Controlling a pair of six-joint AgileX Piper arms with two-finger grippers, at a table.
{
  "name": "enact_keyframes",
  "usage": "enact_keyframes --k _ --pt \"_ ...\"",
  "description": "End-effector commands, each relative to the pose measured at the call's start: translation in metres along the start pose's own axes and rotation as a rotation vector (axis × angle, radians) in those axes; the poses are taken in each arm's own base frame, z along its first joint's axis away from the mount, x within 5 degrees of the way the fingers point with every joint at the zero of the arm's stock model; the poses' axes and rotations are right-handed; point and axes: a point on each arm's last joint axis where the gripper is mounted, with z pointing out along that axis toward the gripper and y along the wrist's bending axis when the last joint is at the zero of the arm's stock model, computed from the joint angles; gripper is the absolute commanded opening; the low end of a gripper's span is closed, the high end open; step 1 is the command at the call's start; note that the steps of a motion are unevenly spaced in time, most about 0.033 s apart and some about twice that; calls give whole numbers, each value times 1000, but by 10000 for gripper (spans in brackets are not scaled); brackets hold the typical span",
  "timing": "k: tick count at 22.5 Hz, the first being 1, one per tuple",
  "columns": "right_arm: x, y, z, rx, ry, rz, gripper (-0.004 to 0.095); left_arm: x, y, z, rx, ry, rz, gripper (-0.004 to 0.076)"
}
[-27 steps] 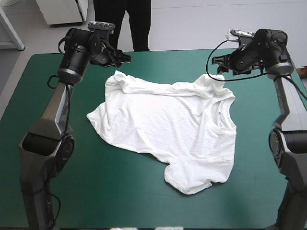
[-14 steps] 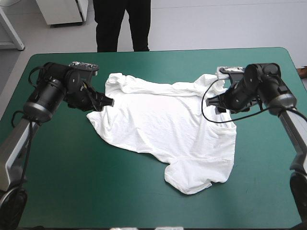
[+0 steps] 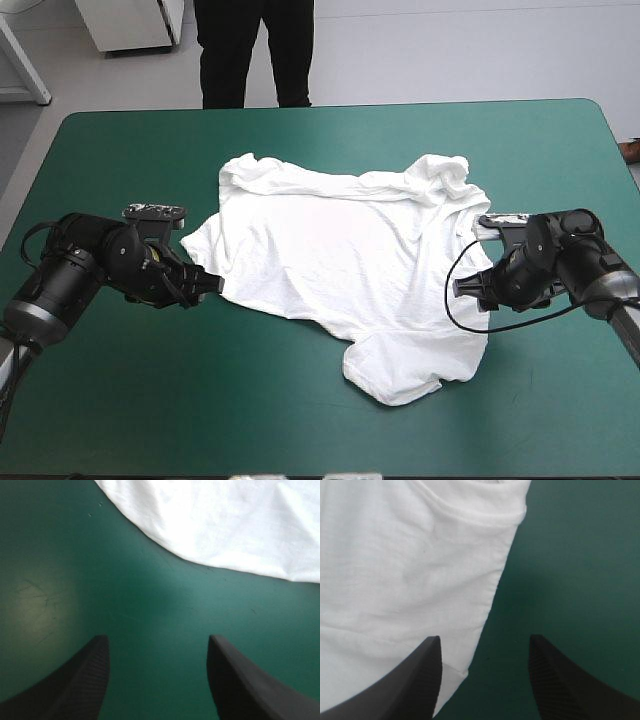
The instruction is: Fold the cloth
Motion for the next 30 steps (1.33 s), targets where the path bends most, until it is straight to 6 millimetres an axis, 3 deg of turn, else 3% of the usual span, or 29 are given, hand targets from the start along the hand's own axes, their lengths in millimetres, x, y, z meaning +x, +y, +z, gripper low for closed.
enact_keyframes --k 1,8,17,22,23,26,30 --pt "3 7 -1 -10 -37 -6 495 -3 -2 -15 27 -81 -20 419" --pt "24 27 30 0 -13 -7 454 -5 -3 -15 35 -106 -23 419" --pt "37 22 62 34 61 20 437 -6 -3 -15 39 -116 -24 419" --pt "55 18 99 70 212 20 27 -7 -3 -15 40 -125 -24 419" --pt "55 18 100 70 217 21 -15 -7 -3 -15 40 -125 -24 419" --pt "51 19 96 75 210 15 -18 -7 -3 -15 40 -125 -24 419" --pt "25 12 54 165 93 -24 -17 -6 -3 -15 40 -114 -25 419"
